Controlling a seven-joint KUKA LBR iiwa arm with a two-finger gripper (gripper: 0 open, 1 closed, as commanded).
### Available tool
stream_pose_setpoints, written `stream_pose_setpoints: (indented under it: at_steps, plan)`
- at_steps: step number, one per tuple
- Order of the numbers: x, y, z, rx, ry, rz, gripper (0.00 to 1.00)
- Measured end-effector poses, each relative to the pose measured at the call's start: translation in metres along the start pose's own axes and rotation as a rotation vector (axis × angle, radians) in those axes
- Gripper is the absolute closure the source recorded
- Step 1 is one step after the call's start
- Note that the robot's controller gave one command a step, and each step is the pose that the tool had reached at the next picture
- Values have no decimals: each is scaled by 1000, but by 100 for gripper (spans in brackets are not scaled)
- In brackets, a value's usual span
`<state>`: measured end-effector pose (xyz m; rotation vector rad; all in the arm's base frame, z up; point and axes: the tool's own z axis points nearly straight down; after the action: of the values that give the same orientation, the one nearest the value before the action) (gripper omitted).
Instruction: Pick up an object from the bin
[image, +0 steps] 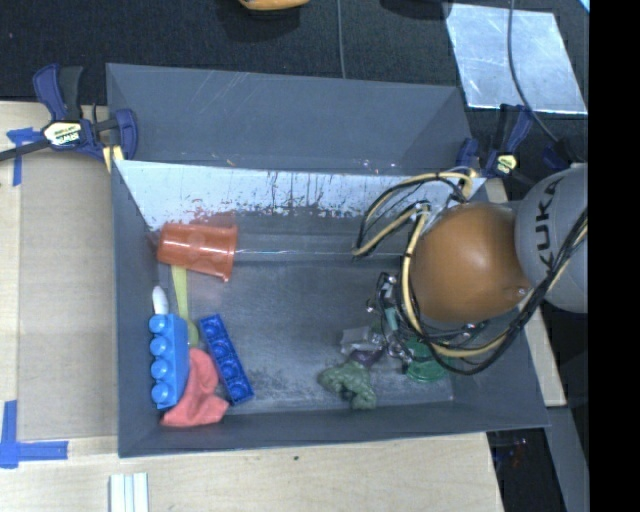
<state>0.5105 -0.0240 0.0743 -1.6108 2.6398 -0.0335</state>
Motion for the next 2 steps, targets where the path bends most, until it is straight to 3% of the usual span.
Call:
stream_pose_setpoints:
  at_steps: [1, 2]
  plan:
    - [-2, -2, 0, 12, -12, -225, 100]
    - [4, -1, 1, 21, -17, -221, 100]
